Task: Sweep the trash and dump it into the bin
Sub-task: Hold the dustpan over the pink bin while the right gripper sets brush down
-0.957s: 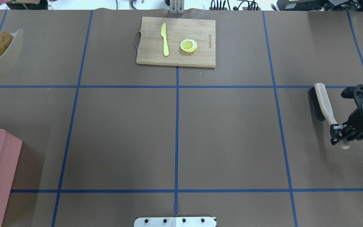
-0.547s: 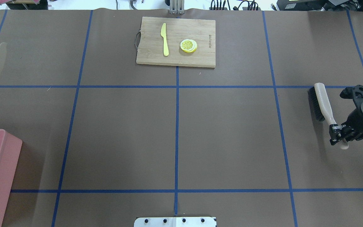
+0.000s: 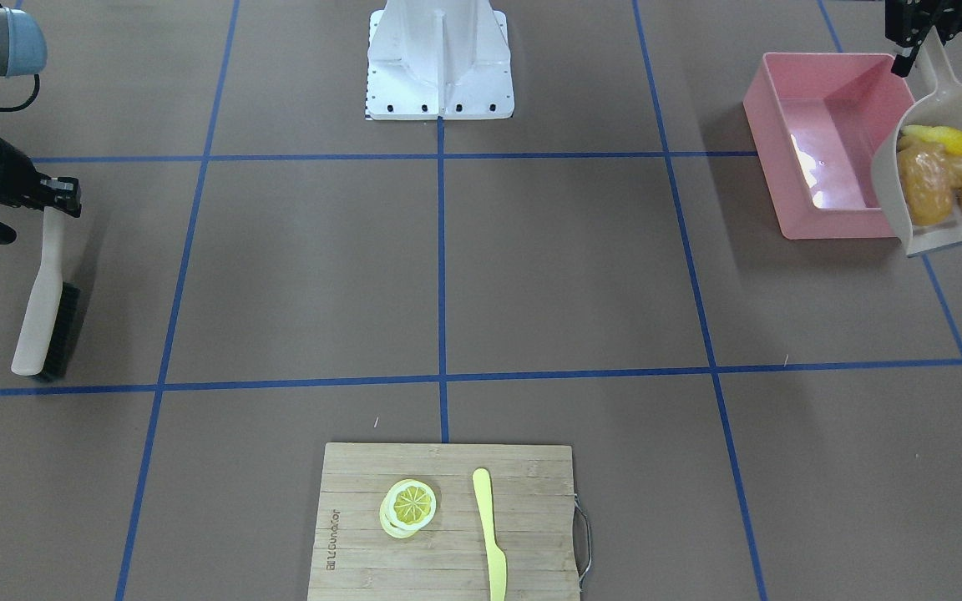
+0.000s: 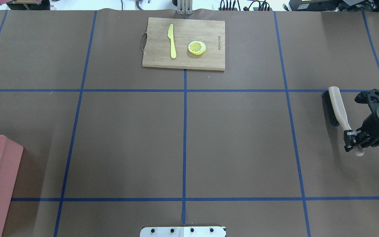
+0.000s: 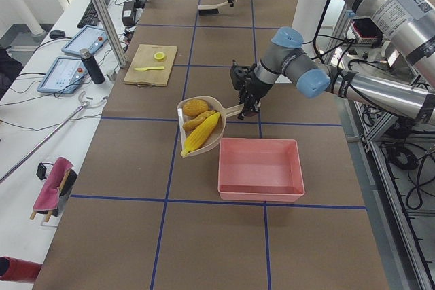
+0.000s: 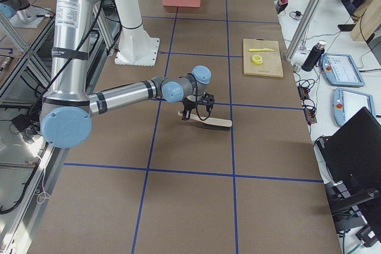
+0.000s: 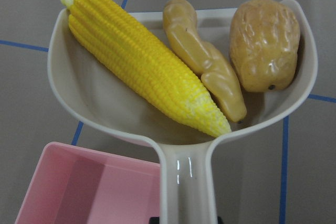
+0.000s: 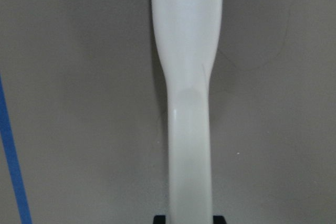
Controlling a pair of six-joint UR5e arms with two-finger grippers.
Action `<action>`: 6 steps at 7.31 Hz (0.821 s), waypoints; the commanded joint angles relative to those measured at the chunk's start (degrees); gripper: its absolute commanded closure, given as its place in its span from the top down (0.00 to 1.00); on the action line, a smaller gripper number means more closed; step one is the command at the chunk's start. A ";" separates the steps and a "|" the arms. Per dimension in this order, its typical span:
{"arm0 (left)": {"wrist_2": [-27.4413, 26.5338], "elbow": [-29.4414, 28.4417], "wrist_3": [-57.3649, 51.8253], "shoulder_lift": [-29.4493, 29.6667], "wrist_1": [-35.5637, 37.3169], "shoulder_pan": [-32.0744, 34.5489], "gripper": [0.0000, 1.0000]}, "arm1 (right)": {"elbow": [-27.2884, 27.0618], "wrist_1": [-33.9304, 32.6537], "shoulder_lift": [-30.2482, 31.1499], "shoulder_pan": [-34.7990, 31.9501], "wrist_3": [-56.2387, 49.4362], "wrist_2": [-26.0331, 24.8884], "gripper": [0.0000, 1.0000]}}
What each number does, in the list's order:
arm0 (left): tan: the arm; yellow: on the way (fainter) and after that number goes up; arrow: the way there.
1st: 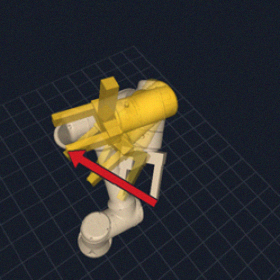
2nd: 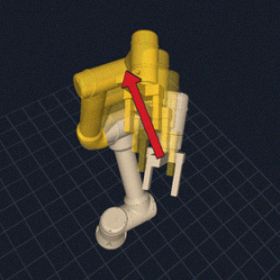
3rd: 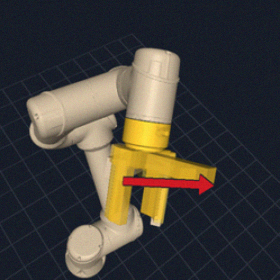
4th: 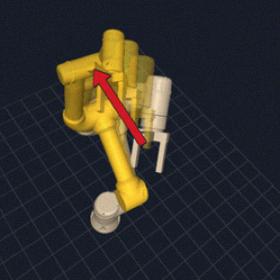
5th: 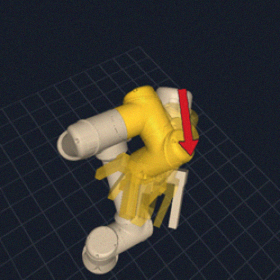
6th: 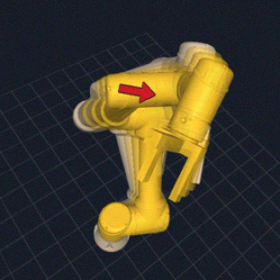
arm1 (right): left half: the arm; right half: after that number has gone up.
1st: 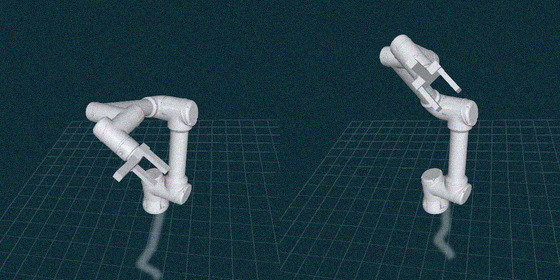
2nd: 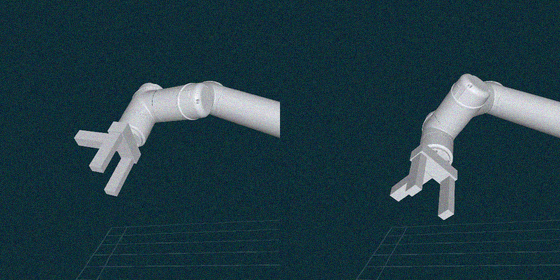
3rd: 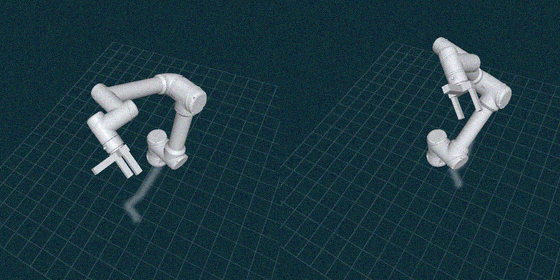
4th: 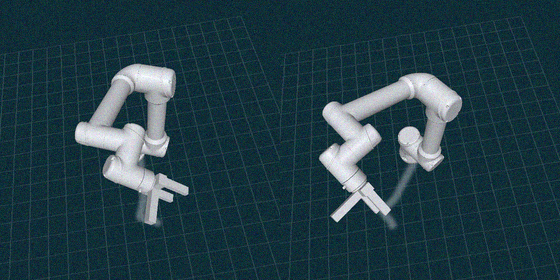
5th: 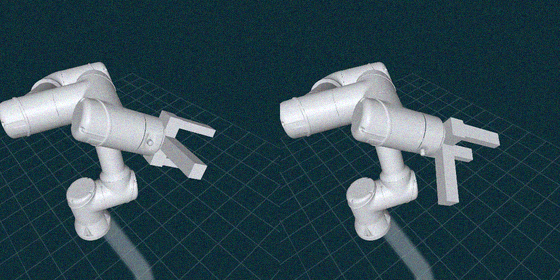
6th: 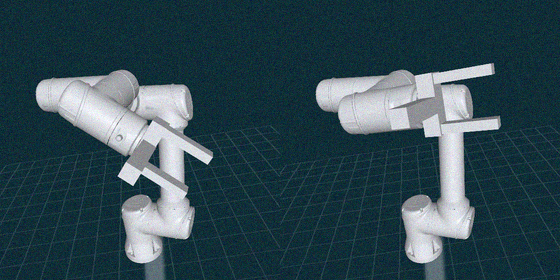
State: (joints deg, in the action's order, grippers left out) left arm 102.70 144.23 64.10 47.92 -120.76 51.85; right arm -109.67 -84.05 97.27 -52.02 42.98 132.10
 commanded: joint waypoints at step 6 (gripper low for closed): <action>-2.15 -10.00 -7.14 -8.28 -23.08 2.03 0.00 | -0.90 0.38 -0.33 -3.50 -0.79 0.09 1.00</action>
State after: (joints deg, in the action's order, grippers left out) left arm 100.97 137.24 57.50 40.11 -138.87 53.73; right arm -110.15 -83.69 97.10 -53.16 42.42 132.15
